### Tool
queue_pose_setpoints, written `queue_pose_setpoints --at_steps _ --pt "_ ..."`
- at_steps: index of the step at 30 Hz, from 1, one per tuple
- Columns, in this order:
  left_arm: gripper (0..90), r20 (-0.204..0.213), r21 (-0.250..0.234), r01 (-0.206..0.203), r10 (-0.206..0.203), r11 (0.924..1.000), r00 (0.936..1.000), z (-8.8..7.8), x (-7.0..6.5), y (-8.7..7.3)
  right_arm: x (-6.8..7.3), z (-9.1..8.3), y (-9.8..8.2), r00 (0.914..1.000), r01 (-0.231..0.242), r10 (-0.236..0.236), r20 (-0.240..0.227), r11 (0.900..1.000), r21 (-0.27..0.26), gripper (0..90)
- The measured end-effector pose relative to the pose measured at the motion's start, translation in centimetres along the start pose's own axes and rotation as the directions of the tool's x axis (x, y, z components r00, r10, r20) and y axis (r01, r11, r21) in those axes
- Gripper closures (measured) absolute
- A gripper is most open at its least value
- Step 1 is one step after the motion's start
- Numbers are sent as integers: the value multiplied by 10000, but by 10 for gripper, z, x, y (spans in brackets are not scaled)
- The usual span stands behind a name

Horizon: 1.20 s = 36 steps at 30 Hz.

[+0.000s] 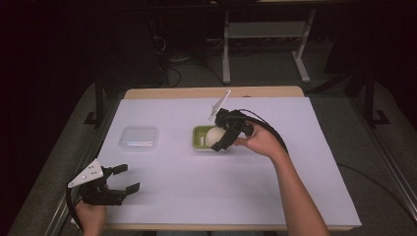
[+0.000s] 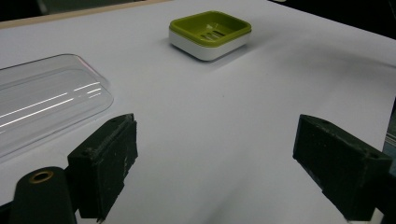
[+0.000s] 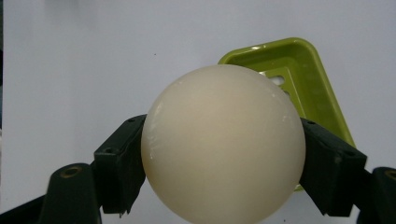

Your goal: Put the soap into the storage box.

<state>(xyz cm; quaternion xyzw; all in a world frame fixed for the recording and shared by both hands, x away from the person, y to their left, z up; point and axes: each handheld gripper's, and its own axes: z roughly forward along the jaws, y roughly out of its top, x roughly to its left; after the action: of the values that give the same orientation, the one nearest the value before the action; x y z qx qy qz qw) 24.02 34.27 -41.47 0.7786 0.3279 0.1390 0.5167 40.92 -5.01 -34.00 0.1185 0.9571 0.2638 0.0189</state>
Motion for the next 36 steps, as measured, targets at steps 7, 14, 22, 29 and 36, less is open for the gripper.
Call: queue_pose_setpoints --at_steps 7,14,22,29,36 --pt "131 -2 -40 97 -97 9999 10000 0 0 0 -6 0 15 10000 -7 7 51 10000 68 231" --pt "131 128 -27 -34 34 10000 9999 0 -1 1 -11 6 20 10000 -45 45 2 10000 45 231" --pt "131 137 -26 -32 32 10000 9999 1 -1 1 -21 14 18 9996 -280 279 100 9996 52 231" --pt "131 133 7 -27 27 10000 9999 1 -1 1 -29 24 19 9994 -350 350 25 9993 93 231" --pt "131 154 -15 -4 4 10000 9999 1 -1 1 -34 31 16 9987 -506 504 52 9983 286 231"
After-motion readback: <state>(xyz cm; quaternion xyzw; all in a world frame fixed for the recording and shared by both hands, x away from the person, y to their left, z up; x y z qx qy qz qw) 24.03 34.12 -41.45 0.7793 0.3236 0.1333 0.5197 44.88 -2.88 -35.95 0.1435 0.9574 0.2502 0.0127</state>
